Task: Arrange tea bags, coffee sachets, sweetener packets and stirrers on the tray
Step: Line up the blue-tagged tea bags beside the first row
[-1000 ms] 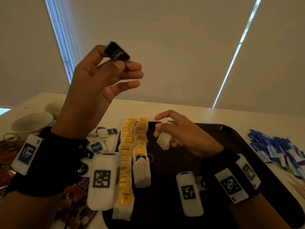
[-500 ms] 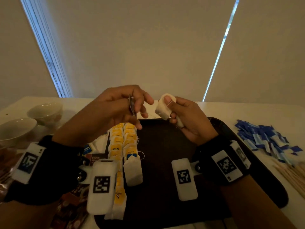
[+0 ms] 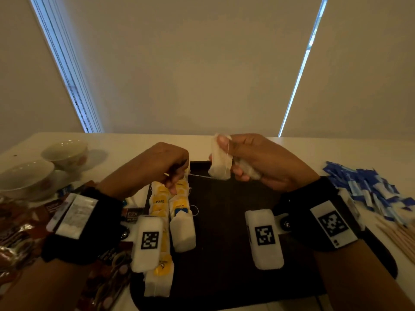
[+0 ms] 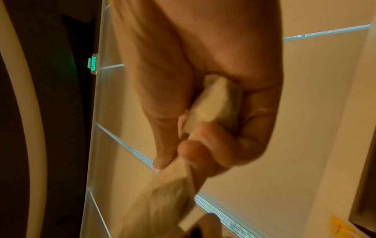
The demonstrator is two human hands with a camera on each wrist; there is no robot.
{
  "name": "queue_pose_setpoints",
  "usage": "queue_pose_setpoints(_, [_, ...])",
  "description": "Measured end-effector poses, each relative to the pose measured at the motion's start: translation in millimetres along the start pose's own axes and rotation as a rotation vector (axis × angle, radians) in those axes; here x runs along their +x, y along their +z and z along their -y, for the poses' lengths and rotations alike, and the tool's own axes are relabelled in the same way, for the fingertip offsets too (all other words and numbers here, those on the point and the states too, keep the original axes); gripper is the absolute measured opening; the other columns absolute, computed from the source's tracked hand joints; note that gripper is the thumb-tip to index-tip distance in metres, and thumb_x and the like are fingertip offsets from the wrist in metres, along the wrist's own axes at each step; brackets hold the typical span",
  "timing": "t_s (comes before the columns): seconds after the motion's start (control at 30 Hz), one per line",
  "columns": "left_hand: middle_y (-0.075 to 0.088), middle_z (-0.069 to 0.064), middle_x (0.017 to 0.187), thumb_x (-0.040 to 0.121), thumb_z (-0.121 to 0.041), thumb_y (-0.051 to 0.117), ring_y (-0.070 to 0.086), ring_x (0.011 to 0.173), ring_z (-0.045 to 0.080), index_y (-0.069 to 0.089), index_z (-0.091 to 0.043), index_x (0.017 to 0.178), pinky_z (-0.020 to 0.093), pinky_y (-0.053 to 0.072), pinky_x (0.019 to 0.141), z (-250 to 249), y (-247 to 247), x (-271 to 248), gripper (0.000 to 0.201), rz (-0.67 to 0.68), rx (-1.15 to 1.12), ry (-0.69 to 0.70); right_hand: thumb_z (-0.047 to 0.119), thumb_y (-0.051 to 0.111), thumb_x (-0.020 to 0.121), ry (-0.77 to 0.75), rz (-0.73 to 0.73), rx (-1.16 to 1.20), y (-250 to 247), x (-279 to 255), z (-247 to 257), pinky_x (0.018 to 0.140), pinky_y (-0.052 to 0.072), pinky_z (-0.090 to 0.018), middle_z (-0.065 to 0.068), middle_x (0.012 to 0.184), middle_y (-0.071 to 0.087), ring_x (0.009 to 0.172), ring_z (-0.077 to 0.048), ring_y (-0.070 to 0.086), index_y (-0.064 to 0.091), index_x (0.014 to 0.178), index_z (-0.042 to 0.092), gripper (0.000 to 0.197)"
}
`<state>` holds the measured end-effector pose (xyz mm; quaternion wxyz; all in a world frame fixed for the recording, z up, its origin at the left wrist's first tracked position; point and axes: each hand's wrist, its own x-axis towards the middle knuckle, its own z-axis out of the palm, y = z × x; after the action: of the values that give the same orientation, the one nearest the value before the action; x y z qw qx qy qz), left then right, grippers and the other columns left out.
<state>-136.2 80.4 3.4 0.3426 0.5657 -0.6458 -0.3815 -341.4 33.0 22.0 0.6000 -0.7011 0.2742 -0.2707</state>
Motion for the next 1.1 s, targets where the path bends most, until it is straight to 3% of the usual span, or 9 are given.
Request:
queue_pose_setpoints(0.17, [0.035, -0.001, 0.052, 0.095, -0.027, 0.028, 0.035, 0.045, 0.015, 0.037, -0.022, 0.053, 0.027, 0.038, 0.045, -9, 8, 1, 0.043, -0.021, -0.242, -0.06, 0.046, 0.052, 0.077, 0.06, 0.165, -0.245, 18, -2, 1, 0.046, 0.034, -0.02, 0.003, 0.048, 0.048, 0.042, -0.006, 0.04, 0.07, 0.089, 0.01, 0.042])
queue_pose_setpoints(0.3, [0.045, -0.005, 0.057, 0.092, -0.033, 0.045, 0.042, 0.05, 0.013, 0.044, -0.021, 0.062, 0.025, 0.037, 0.041, -16, 19, 2, 0.032, -0.037, -0.12, -0.046, 0.043, 0.057, 0.082, 0.125, 0.169, -0.342, 30, 0, -2, 0.044, 0.034, -0.016, 0.0, 0.051, 0.05, 0.04, -0.004, 0.041, 0.072, 0.084, 0.014, 0.033])
queue_pose_setpoints(0.53, [0.048, -0.01, 0.058, 0.101, -0.018, 0.032, 0.043, 0.047, 0.001, 0.055, -0.032, 0.079, 0.016, 0.038, 0.05, -25, 19, -18, 0.036, -0.075, 0.135, 0.266, 0.036, 0.061, 0.086, 0.169, -0.004, -0.366, 27, 3, -7, 0.045, 0.033, -0.017, -0.001, 0.048, 0.047, 0.041, -0.007, 0.038, 0.069, 0.078, 0.004, 0.034])
queue_pose_setpoints(0.6, [0.055, -0.011, 0.072, 0.103, -0.03, 0.03, 0.052, 0.066, -0.003, 0.063, -0.025, 0.1, 0.009, 0.04, 0.063, -29, 19, -23, 0.034, -0.082, 0.329, 0.357, 0.033, 0.061, 0.086, 0.161, -0.073, -0.352, 24, 3, -7, 0.044, 0.033, -0.017, -0.002, 0.048, 0.047, 0.042, -0.008, 0.039, 0.069, 0.081, 0.001, 0.033])
queue_pose_setpoints(0.67, [0.054, -0.008, 0.08, 0.098, -0.039, 0.028, 0.05, 0.08, 0.0, 0.063, -0.022, 0.112, 0.007, 0.038, 0.072, -33, 17, -26, 0.042, -0.113, 0.484, 0.431, 0.039, 0.064, 0.078, 0.124, -0.135, -0.306, 23, 2, -4, 0.044, 0.033, -0.017, -0.001, 0.048, 0.047, 0.04, -0.005, 0.04, 0.07, 0.073, 0.014, 0.026])
queue_pose_setpoints(0.73, [0.061, -0.015, 0.072, 0.096, -0.039, 0.033, 0.053, 0.075, -0.004, 0.063, -0.027, 0.116, 0.006, 0.038, 0.069, -35, 16, -26, 0.039, -0.169, 0.483, 0.476, 0.044, 0.064, 0.073, 0.077, -0.195, -0.265, 23, 0, -3, 0.044, 0.032, -0.016, 0.0, 0.046, 0.046, 0.037, -0.003, 0.038, 0.067, 0.063, 0.025, 0.021])
queue_pose_setpoints(0.8, [0.058, -0.018, 0.06, 0.095, -0.036, 0.042, 0.054, 0.062, -0.008, 0.06, -0.033, 0.118, 0.005, 0.04, 0.061, -38, 18, -26, 0.03, -0.213, 0.454, 0.526, 0.03, 0.061, 0.086, 0.041, -0.253, -0.238, 23, 1, -3, 0.043, 0.031, -0.016, 0.003, 0.044, 0.046, 0.035, -0.001, 0.037, 0.068, 0.071, 0.024, 0.018])
queue_pose_setpoints(0.93, [0.063, -0.008, 0.087, 0.086, -0.034, 0.055, 0.06, 0.081, 0.004, 0.063, -0.029, 0.119, 0.019, 0.051, 0.068, -36, 20, -25, 0.034, -0.245, 0.389, 0.568, 0.01, 0.051, 0.094, -0.023, -0.345, -0.196, 24, 3, -3, 0.039, 0.029, -0.015, 0.001, 0.043, 0.046, 0.034, -0.002, 0.037, 0.068, 0.08, 0.024, 0.027])
queue_pose_setpoints(1.1, [0.067, -0.008, 0.096, 0.084, -0.039, 0.04, 0.063, 0.084, 0.01, 0.065, -0.027, 0.115, 0.016, 0.051, 0.068, -37, 17, -25, 0.042, -0.212, 0.184, 0.497, 0.019, 0.054, 0.093, -0.067, -0.357, -0.167, 23, 2, -2, 0.041, 0.03, -0.016, 0.005, 0.042, 0.047, 0.036, -0.002, 0.038, 0.069, 0.081, 0.023, 0.02])
